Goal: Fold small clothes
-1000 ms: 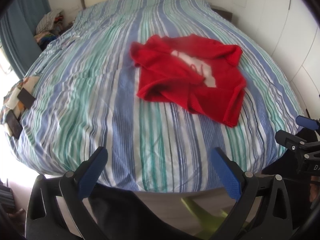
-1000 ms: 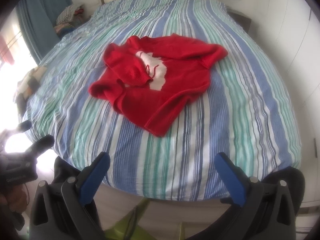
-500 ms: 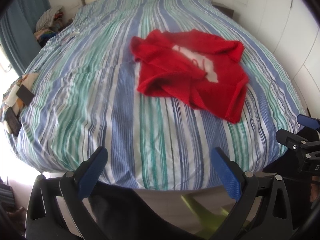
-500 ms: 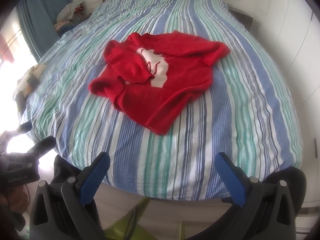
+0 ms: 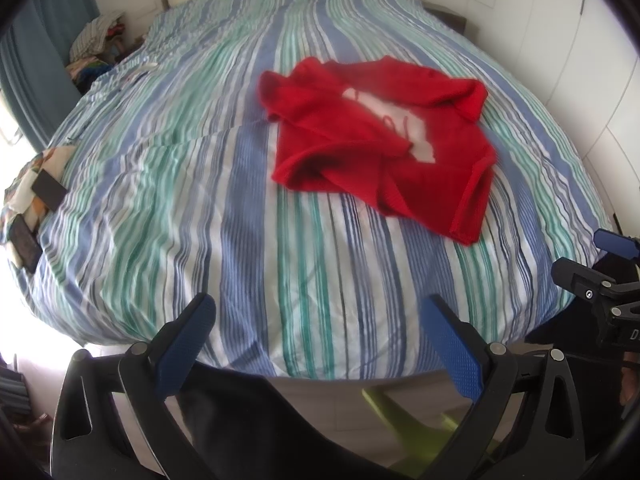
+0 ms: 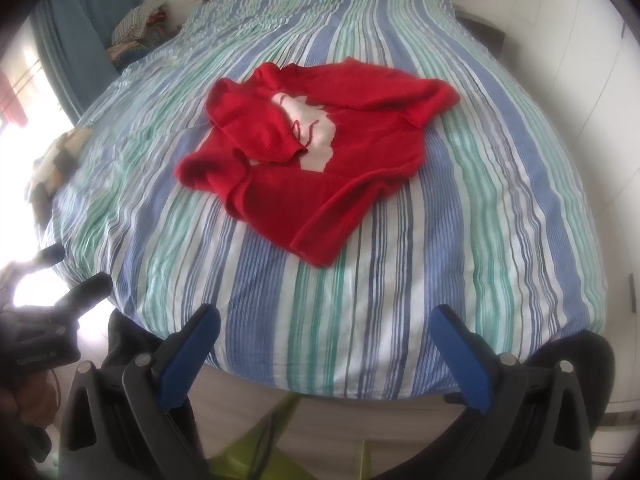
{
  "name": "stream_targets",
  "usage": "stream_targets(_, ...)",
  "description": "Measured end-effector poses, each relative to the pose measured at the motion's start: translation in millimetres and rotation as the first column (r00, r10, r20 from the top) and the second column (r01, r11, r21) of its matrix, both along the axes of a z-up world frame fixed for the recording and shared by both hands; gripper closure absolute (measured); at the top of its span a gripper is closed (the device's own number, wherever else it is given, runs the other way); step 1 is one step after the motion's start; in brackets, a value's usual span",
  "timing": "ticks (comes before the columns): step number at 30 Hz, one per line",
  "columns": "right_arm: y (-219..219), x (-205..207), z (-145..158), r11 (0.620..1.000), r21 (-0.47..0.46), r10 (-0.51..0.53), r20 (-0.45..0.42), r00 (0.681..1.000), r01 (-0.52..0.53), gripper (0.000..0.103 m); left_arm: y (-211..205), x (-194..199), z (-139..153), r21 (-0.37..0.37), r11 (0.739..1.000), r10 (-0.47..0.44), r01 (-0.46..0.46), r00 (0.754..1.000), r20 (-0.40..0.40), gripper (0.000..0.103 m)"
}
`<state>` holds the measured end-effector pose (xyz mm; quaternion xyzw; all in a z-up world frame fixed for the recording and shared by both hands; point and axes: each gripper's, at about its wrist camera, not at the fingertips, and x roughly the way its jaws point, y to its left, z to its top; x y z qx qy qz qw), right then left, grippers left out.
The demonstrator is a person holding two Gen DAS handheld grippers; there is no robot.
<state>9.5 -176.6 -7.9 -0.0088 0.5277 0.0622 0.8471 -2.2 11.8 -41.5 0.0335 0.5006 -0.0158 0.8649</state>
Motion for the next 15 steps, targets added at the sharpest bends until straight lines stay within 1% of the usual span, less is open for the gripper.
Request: stream_targets(15, -0.3, -0.5, 0.0, 1.000, 0.000, 0.001, -0.003, 1.000, -0.001, 0.000, 3.3, -3.3, -1.6, -0.004, 1.000, 0.010, -0.010, 1.000, -0.008, 0.000)
